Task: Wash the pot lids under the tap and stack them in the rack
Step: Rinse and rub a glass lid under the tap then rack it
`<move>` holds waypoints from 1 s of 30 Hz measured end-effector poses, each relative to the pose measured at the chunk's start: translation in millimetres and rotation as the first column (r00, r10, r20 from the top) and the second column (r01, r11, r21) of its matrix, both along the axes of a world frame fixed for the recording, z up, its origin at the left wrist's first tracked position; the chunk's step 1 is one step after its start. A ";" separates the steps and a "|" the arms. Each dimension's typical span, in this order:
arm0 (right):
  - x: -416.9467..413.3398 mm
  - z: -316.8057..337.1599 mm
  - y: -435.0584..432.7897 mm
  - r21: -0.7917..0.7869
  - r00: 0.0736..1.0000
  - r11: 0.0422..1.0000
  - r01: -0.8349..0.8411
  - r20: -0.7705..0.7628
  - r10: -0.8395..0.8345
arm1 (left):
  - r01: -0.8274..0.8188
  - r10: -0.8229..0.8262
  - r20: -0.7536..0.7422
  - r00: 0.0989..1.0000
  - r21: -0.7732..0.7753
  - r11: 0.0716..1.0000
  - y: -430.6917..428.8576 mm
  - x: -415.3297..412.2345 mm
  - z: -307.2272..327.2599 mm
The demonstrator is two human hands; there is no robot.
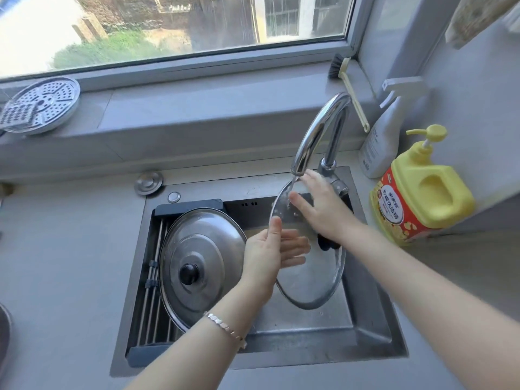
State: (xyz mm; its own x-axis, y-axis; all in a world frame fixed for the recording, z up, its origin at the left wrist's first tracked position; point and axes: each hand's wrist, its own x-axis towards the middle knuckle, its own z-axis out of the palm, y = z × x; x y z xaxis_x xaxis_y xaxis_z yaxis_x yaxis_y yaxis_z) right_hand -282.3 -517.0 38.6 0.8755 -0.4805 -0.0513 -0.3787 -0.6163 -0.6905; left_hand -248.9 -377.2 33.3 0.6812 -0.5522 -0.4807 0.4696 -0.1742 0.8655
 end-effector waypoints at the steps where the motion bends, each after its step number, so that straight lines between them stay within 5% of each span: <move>1: 6.0 -9.7 13.8 -0.033 0.997 0.997 0.072 -0.006 -0.072 | -0.024 0.024 -0.017 1.000 0.007 1.000 -4.0 0.1 0.6; 5: 12.3 -23.5 72.1 -0.049 0.994 0.993 0.104 0.033 -0.102 | -0.173 0.175 -0.100 0.979 0.027 0.985 -7.4 7.7 1.9; 10: -18.4 -41.4 97.8 -0.286 0.977 0.947 -0.148 0.106 0.185 | -0.275 0.271 -0.191 0.943 0.009 0.962 6.1 20.5 -3.6; 17: 47.9 -6.8 50.6 -0.177 0.995 0.982 0.072 -0.052 -0.083 | -0.196 0.186 -0.202 0.962 -0.029 0.980 1.7 3.0 3.7; 21: 6.5 -23.2 86.6 -0.267 0.979 0.958 -0.105 0.143 0.147 | -0.275 0.272 -0.170 0.947 0.005 0.962 2.0 22.6 4.3; 25: -18.6 -40.8 88.5 -0.400 0.933 0.885 -0.239 0.157 0.323 | -0.341 0.334 -0.204 0.920 0.001 0.940 7.4 27.4 -1.9; 30: 40.5 -12.9 63.6 -0.205 0.997 0.977 -0.058 0.035 0.067 | -0.320 0.306 -0.222 0.926 -0.030 0.947 5.4 13.8 0.7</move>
